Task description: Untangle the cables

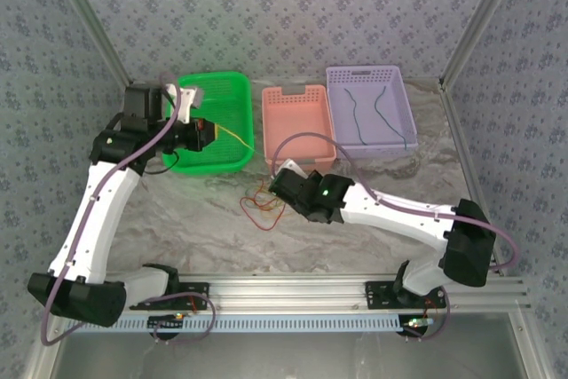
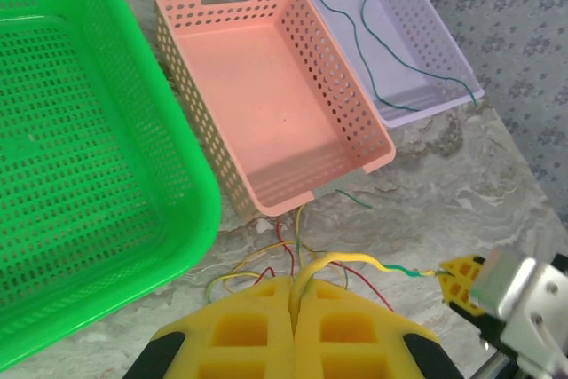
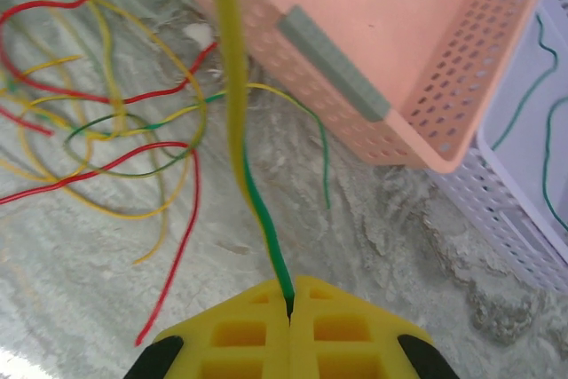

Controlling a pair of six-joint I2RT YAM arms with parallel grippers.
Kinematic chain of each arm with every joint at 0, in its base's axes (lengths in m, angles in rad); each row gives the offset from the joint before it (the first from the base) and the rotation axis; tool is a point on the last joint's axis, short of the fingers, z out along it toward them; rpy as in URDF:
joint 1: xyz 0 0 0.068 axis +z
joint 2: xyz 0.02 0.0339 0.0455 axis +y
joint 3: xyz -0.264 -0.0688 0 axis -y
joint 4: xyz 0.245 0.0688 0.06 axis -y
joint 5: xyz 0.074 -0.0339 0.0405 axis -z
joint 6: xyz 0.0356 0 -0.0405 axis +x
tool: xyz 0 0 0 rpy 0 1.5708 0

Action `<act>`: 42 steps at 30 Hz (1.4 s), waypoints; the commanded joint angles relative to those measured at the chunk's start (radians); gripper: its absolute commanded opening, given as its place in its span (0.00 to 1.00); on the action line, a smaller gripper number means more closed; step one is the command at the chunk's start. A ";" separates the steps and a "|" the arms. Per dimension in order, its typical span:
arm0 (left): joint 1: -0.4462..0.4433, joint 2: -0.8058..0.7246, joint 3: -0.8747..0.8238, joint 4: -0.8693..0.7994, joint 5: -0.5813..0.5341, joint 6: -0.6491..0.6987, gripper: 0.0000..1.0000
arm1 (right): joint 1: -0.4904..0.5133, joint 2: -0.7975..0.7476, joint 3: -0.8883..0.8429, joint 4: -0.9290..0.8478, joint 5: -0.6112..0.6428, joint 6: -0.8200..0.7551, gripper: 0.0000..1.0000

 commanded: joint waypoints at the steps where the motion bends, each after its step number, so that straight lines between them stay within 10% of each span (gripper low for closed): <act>1: 0.045 -0.003 0.072 0.101 -0.115 0.008 0.00 | -0.002 -0.021 -0.062 -0.122 -0.127 -0.078 0.00; 8: 0.047 0.100 0.163 0.061 -0.013 0.012 0.00 | -0.085 -0.094 -0.048 -0.071 -0.435 -0.089 0.00; 15: 0.058 0.137 0.091 0.107 -0.031 -0.144 0.73 | -0.364 -0.141 -0.016 0.031 -0.805 0.071 0.00; 18: 0.058 0.063 0.037 0.148 -0.097 -0.244 0.85 | -0.424 -0.148 -0.017 0.066 -0.858 0.128 0.00; 24: 0.011 -0.141 -0.194 0.293 -0.076 -0.633 0.79 | -0.469 -0.183 -0.054 0.162 -0.870 0.231 0.00; 30: -0.345 -0.263 -0.518 0.671 -0.328 -1.102 0.80 | -0.451 -0.190 -0.070 0.274 -0.820 0.292 0.00; 34: -0.505 -0.205 -0.536 0.749 -0.507 -1.235 0.86 | -0.420 -0.179 -0.062 0.299 -0.804 0.308 0.00; 42: -0.505 -0.039 -0.455 0.819 -0.567 -1.254 0.85 | -0.336 -0.174 -0.057 0.320 -0.780 0.322 0.00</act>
